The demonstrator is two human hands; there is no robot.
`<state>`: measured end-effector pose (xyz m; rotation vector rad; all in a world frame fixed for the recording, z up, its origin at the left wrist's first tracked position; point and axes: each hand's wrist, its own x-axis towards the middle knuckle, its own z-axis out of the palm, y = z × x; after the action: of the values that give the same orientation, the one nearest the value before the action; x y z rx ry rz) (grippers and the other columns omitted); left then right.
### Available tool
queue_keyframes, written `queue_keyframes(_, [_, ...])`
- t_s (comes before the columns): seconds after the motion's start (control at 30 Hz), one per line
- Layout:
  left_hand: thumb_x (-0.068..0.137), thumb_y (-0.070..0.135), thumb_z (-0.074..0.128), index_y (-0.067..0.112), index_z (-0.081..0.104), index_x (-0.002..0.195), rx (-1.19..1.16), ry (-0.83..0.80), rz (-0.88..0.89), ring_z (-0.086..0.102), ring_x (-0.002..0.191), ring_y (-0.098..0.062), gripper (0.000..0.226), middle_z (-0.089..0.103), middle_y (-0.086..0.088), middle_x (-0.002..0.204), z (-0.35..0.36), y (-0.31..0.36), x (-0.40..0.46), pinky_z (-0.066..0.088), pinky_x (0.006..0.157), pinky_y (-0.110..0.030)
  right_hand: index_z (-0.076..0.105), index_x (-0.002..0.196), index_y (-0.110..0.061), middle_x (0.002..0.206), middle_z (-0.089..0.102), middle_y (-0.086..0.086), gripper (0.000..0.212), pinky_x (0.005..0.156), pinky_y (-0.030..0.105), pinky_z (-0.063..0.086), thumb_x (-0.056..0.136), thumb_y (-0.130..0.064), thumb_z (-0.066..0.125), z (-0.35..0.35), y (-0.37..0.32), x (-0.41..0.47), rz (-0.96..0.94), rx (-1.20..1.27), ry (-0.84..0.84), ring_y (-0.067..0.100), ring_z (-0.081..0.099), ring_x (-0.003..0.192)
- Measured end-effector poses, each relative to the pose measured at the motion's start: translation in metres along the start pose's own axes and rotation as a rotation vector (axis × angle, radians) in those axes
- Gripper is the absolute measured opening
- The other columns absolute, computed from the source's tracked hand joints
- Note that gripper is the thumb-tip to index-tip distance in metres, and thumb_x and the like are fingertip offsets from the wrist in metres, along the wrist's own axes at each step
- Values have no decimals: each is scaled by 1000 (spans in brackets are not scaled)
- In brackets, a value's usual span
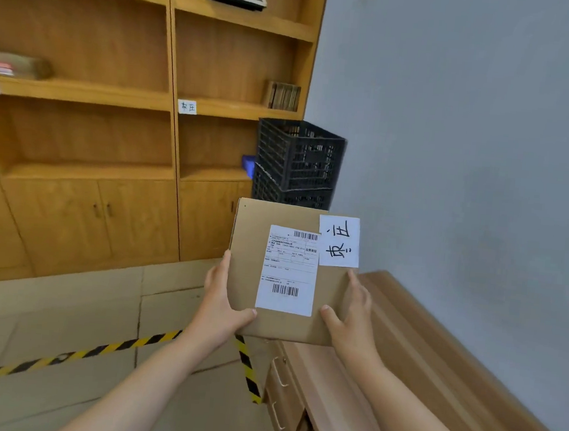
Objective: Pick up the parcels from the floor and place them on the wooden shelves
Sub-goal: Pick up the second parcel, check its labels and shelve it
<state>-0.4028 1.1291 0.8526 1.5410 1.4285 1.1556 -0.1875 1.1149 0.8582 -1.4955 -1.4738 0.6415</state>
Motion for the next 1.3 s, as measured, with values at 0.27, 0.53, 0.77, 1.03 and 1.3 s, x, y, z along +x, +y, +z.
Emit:
queue_keyframes(0.27, [68, 11, 77, 41, 13, 144, 81, 183, -63, 12, 138, -11, 104, -4, 31, 144, 3, -4, 62, 39, 106, -36, 23, 143, -35, 151, 11, 0, 63, 109, 37, 33, 92, -14, 53, 23, 11, 107, -162, -68, -207, 19, 31, 133])
queue_keyframes(0.53, [70, 11, 76, 34, 15, 144, 171, 332, -113, 17, 136, -11, 99, 0, 21, 145, -26, -24, 100, 33, 100, -20, 23, 143, -34, 150, 14, -5, 61, 98, 29, 40, 92, -20, 53, 85, 13, 171, -219, -8, -354, 11, 44, 116])
queue_keyframes(0.77, [71, 11, 75, 32, 14, 145, 204, 400, -119, 14, 139, -12, 98, -4, 19, 148, -71, -57, 145, 36, 74, 4, 26, 144, -33, 152, 14, -5, 60, 99, 21, 32, 92, -20, 53, 150, -7, 214, -297, -14, -392, 0, 32, 119])
queue_keyframes(1.03, [66, 14, 80, 32, 19, 144, 172, 369, -58, 12, 139, -12, 100, -3, 29, 142, -158, -92, 237, 29, 112, -35, 30, 142, -34, 152, 17, -5, 58, 103, 21, 28, 92, -21, 55, 243, -50, 288, -322, -5, -334, -2, 27, 123])
queue_keyframes(1.3, [60, 26, 84, 34, 13, 145, 304, 257, 49, -2, 140, -8, 111, -17, 25, 147, -240, -122, 342, 21, 113, -33, 30, 142, -35, 154, 14, -1, 57, 111, 32, 29, 92, -24, 53, 329, -89, 368, -311, -16, -259, 15, 25, 140])
